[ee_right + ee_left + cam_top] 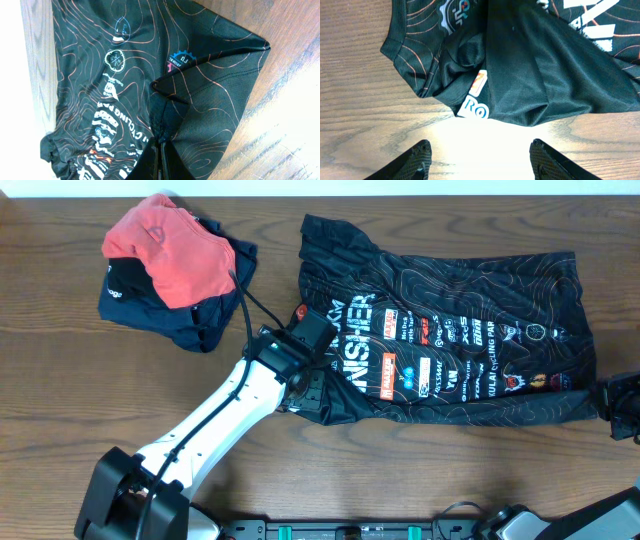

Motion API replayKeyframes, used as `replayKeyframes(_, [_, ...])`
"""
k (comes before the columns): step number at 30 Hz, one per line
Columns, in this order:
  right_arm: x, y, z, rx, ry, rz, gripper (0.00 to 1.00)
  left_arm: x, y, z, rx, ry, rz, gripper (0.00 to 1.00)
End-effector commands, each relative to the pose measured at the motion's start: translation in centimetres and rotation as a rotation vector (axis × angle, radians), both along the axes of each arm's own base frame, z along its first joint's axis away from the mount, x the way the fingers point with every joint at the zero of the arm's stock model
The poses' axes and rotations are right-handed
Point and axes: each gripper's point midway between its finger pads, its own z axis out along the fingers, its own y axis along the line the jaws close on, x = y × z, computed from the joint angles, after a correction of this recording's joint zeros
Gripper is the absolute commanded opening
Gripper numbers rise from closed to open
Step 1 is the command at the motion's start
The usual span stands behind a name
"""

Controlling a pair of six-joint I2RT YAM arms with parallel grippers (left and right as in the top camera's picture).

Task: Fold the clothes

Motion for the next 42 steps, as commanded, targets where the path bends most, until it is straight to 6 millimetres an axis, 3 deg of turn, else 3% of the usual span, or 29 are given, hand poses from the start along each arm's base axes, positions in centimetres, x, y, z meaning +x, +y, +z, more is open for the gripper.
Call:
replayKeyframes(1, [0.4,0.1,0.5,-0.008,-0.017,0.019,0.02,-0.8,1.0,-1.9,0.045,0.026,-0.01,0.63])
replayKeyframes(7, [0.4,0.1,0.5,-0.008,-0.016,0.019,0.02,-0.7,0.9,-4.0,0.024,-0.005,-0.011,0.61])
replayKeyframes(12, [0.4,0.1,0.5,-0.008,-0.017,0.019,0.02,-0.9,0.0,-5.1,-0.025,-0.006,-0.088,0.5])
replayKeyframes(24, [0.4,0.2,0.5,-0.006,-0.016,0.019,0.02,-1.1,-1.0,-6.9,-0.057,0.027,-0.155,0.48])
replayKeyframes(25, [0.4,0.2,0.5,-0.007,-0.015,0.019,0.02,-1.2,-0.9,-7.2,-0.051,0.033,-0.167,0.45])
replayKeyframes(28, [0.4,0.2,0.5,-0.007,-0.015,0.019,0.02,-1.2,-0.7,-7.8,-0.03,0.042,-0.175,0.22])
replayKeyframes(30, [0.4,0.2,0.5,-0.006,-0.015,0.019,0.02,-1.1,-0.7,-7.7,-0.032,0.04,-0.175,0.12])
replayKeyframes(31, [0.4,0.2,0.5,-0.006,-0.016,0.019,0.02,-1.1,-0.8,-7.6,-0.033,0.039,-0.174,0.07])
replayKeyframes(35, [0.4,0.2,0.5,-0.006,-0.016,0.019,0.02,-1.1,-0.8,-5.4,-0.022,0.063,-0.169,0.06])
replayKeyframes(42, [0.4,0.2,0.5,-0.007,-0.016,0.019,0.02,-2.6,-2.2,2.1,-0.116,0.136,-0.178,0.06])
